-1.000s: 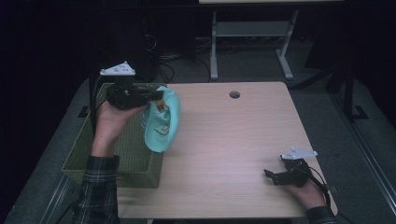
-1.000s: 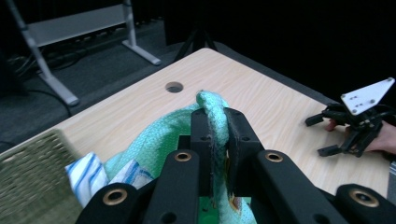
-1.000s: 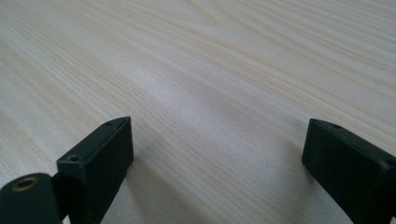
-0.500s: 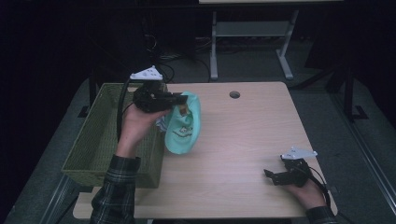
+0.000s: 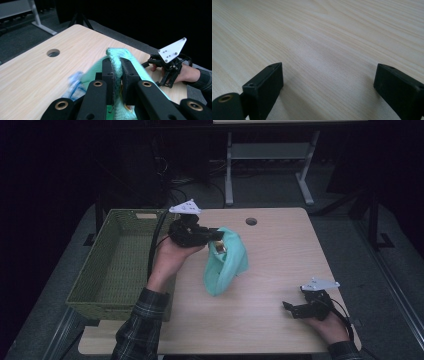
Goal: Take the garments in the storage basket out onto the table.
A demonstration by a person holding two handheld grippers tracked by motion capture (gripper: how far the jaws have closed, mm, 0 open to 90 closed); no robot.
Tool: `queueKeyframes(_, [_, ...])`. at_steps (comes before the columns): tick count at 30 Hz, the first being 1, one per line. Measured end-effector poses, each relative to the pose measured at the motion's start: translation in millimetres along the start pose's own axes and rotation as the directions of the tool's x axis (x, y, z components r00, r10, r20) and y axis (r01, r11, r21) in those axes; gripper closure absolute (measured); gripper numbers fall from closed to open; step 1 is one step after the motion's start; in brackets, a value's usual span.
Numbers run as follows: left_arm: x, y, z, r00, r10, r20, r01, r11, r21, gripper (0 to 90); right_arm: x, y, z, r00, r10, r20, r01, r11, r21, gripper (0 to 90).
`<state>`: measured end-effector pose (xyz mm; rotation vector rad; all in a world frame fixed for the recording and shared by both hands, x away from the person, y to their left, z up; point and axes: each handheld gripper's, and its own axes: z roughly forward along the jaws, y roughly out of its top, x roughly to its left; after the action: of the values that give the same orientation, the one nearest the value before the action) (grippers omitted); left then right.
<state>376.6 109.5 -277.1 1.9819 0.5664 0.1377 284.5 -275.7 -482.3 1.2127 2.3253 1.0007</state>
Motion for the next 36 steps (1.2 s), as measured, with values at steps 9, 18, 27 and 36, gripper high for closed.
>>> queueKeyframes(9, [-9.1, -0.4, 33.9, 0.9999, 0.011, 0.011, -0.011, 0.9998, 0.016, 82.4, -0.1, 0.0, 0.1, 1.0000, -0.001, -0.001, 0.001, 1.000, -0.001, 8.4])
queueKeyframes(18, [-15.0, -9.3, 73.5, 0.9998, 0.001, 0.021, -0.001, 0.9997, 0.025, 82.3, 0.4, 0.0, -0.1, 1.0000, 0.005, -0.002, -0.005, 1.000, 0.002, 8.4])
queueKeyframes(27, [-21.9, -33.4, 107.0, 0.9997, -0.011, 0.024, 0.008, 0.9951, 0.098, 81.4, 0.2, 0.0, 0.0, 1.0000, 0.002, -0.002, -0.002, 1.000, 0.001, 8.4])
queueKeyframes(36, [-21.9, -58.3, 127.7, 0.9995, -0.016, 0.027, 0.011, 0.9847, 0.174, 80.0, 0.2, -0.1, -0.1, 1.0000, 0.002, -0.002, -0.002, 1.000, 0.002, 8.4])
